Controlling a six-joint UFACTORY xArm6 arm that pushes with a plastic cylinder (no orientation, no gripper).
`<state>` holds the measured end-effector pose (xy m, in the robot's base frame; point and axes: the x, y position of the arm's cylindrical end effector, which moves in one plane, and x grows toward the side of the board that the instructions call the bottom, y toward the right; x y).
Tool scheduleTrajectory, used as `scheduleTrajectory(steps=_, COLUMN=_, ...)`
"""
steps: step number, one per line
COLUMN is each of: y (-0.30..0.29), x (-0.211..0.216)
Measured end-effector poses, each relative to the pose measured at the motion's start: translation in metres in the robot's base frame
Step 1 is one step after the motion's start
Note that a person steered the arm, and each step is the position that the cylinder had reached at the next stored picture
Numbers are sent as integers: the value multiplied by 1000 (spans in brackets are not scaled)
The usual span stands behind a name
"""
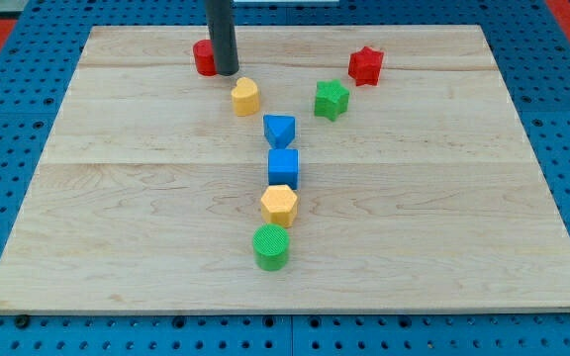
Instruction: Push the yellow heart into blue cube
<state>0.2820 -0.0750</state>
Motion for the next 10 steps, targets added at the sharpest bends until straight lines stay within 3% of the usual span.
scheduleTrajectory(steps=6, y=36, x=58)
scheduleTrajectory(steps=10, y=14, x=80)
